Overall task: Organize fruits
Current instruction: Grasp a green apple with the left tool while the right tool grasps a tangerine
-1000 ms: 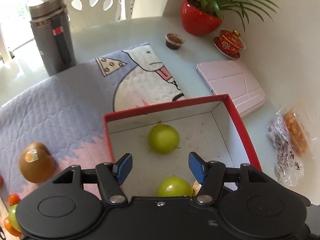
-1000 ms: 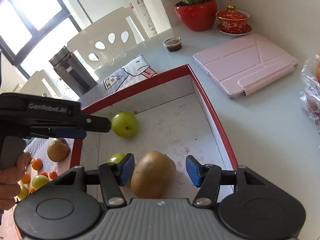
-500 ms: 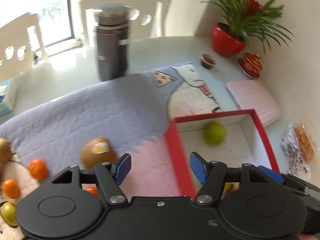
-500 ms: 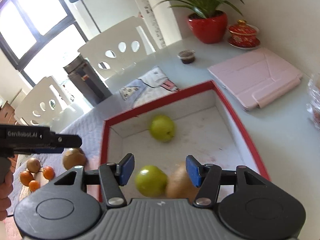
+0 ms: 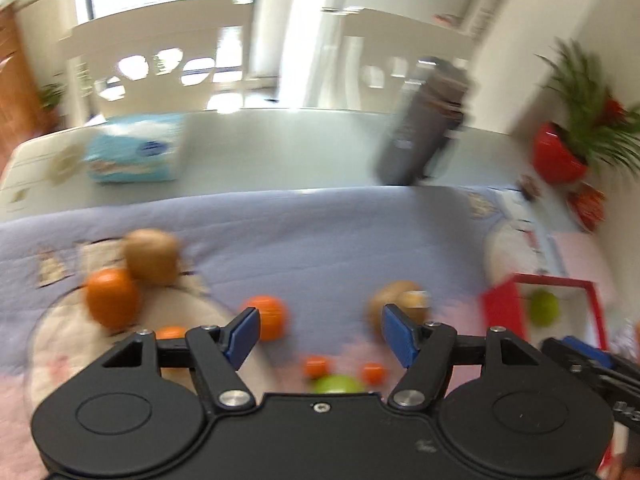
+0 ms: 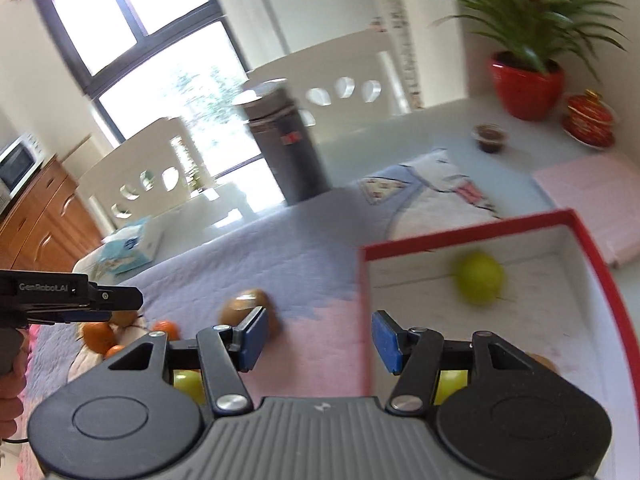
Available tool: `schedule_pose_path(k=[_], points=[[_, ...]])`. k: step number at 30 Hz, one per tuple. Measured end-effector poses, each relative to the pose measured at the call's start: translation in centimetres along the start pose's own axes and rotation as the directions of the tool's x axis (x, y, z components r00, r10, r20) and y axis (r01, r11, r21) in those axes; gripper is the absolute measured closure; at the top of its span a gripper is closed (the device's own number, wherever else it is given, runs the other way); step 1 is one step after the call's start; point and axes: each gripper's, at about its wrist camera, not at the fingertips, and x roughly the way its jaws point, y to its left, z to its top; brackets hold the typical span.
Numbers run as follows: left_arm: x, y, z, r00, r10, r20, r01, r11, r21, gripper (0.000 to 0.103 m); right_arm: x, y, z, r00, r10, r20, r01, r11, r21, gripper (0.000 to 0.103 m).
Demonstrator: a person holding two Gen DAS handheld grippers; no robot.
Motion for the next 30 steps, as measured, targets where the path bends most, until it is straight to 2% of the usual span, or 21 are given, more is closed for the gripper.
schedule_pose_path(k=[5, 8, 11, 14, 18, 22, 26, 30], points=[[0.1, 5.8, -1.1, 0.998, 0.059, -0.032, -0.061, 0.995, -0.078, 0.023, 1.5, 5.1, 0.0, 0.998, 0.054, -0.036, -0.057, 0.996, -0.072, 0.044], [0.3, 9.1, -2.2, 0.997, 0.047, -0.054, -0.055, 0.987, -0.149, 0.023, 2.7, 8.2, -1.0, 0.989, 0.112, -0.091, -0.12, 0.989, -0.085, 0.044], [1.0, 11.3, -3.4, 0.995, 0.046, -0.088, -0.063, 0.978, -0.197, 0.023, 4.4, 11.0, -2.7, 0.972, 0.171, -0.159, -0.181, 0.982, -0.048, 0.045], [1.6, 12.9, -4.3, 0.993, 0.04, -0.112, -0.064, 0.973, -0.222, 0.023, 6.2, 13.0, -4.8, 0.943, 0.23, -0.24, -0.231, 0.973, 0.023, 0.046], [2.2, 13.8, -4.9, 0.992, 0.012, -0.126, -0.04, 0.973, -0.227, 0.024, 7.9, 14.3, -7.1, 0.922, 0.229, -0.311, -0.212, 0.973, 0.088, 0.049], [3.1, 14.1, -5.2, 0.99, -0.023, -0.138, -0.006, 0.978, -0.209, 0.024, 9.3, 14.2, -8.2, 0.933, 0.18, -0.313, -0.15, 0.982, 0.116, 0.051], [4.6, 14.2, -5.8, 0.982, -0.028, -0.186, -0.009, 0.98, -0.197, 0.024, 10.4, 13.2, -8.6, 0.934, 0.208, -0.289, -0.142, 0.962, 0.233, 0.051], [6.2, 14.2, -6.6, 0.974, -0.024, -0.224, -0.017, 0.984, -0.18, 0.024, 11.4, 13.3, -9.3, 0.951, 0.178, -0.251, -0.114, 0.961, 0.252, 0.052]])
